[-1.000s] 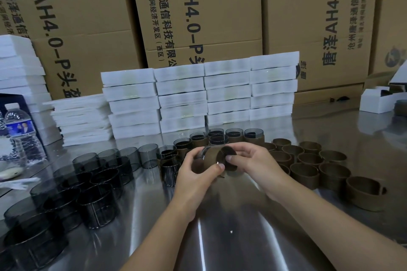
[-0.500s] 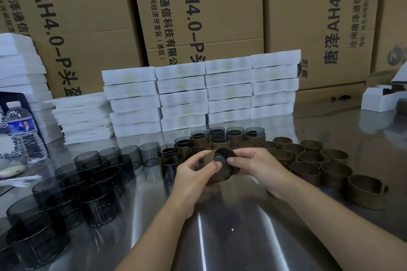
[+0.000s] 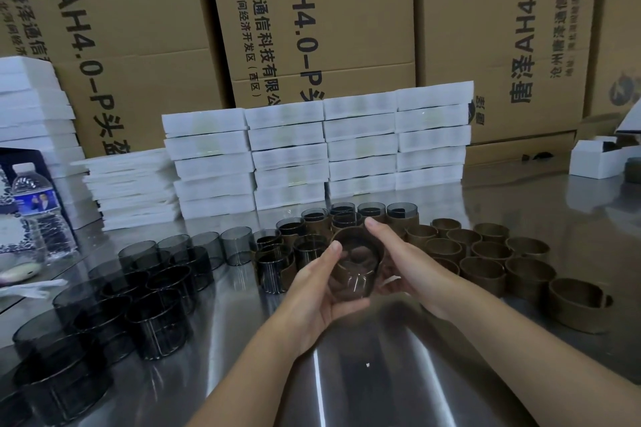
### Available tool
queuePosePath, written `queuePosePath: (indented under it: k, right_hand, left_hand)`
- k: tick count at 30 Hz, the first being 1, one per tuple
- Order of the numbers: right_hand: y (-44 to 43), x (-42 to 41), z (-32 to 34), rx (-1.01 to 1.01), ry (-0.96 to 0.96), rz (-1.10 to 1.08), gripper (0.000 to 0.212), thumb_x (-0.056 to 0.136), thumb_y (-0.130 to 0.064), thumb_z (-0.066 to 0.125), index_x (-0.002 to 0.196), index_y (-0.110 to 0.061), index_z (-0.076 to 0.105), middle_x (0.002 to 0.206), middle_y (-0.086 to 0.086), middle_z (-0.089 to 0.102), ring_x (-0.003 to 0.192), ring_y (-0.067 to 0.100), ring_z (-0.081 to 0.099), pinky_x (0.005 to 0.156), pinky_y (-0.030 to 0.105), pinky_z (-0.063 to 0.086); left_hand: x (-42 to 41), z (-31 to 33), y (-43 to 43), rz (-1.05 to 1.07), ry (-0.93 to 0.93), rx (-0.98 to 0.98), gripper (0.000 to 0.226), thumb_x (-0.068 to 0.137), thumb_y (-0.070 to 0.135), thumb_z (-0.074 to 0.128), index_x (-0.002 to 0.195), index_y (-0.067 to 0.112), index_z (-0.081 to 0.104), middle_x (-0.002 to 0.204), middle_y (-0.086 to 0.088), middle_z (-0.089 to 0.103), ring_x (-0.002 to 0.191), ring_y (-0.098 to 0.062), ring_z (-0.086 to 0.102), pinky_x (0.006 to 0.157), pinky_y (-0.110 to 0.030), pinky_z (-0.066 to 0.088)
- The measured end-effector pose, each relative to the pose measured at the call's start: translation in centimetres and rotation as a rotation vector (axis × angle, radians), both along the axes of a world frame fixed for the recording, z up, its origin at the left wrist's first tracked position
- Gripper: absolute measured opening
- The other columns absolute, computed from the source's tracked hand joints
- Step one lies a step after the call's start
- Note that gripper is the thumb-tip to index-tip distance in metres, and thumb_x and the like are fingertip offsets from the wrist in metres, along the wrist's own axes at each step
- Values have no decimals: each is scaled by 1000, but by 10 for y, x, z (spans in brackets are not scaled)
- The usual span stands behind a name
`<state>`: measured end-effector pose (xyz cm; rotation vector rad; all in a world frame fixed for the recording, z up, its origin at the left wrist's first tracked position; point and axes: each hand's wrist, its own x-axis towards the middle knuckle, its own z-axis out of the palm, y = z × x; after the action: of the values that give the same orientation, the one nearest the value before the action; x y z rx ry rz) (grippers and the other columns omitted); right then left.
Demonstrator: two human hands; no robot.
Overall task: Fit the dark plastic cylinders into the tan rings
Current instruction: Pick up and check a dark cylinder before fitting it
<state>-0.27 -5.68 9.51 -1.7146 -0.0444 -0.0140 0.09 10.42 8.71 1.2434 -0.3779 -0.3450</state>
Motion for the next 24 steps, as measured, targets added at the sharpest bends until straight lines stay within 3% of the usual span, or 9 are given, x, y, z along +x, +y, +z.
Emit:
queuePosePath:
  k: [3,6,8,12,16,22,24]
  right_hand:
    - [1,0,1,34,-26,-21,74,73,-79,47,105,-18,73,108,18,70,75,17,60,79,34,49]
    - [4,0,2,89,-7,-1,63,83,-71,45,107,-19,73,107,11,73,90,24,67,89,37,52]
    - [4,0,1,116,-1,6,58,89,-64,45,107,-17,73,104,8,74,97,26,69,89,37,53]
    - [4,-1,3,198,30,14,53,92,-58,46,107,-15,73,102,9,74,85,17,66,75,28,47]
    - [3,0,4,237,34,51,52,94,-55,45,108,-13,73,108,12,73,96,22,64,82,30,48]
    - [2,1,4,275,45,74,51,94,-53,47,110,-11,71,106,10,74,101,24,67,86,32,49]
    - [3,2,3,266,34,76,52,94,-55,46,109,-12,72,104,9,74,94,20,67,85,32,49]
  left_hand:
    - [1,-1,0,-42,-25,-21,46,64,49,69,96,17,78,110,-16,72,95,-26,72,65,-28,59]
    - [3,-1,1,-57,-7,-66,37,67,39,72,94,15,78,110,-19,71,96,-29,72,67,-29,59]
    - [3,0,1,-58,7,-82,43,69,37,71,102,10,74,112,-21,70,98,-31,71,66,-28,59]
    - [3,-1,-2,-72,26,-115,58,73,39,66,118,4,62,116,-21,69,101,-29,70,68,-26,59]
    - [4,-3,-2,-88,25,-128,54,72,38,63,116,6,63,113,-18,70,97,-24,71,67,-25,59]
    - [6,-5,-1,-98,40,-134,58,68,40,64,116,7,63,112,-18,71,97,-24,71,66,-24,59]
    - [7,-5,-1,-88,44,-137,60,67,43,64,117,8,63,111,-16,71,95,-24,72,65,-24,59]
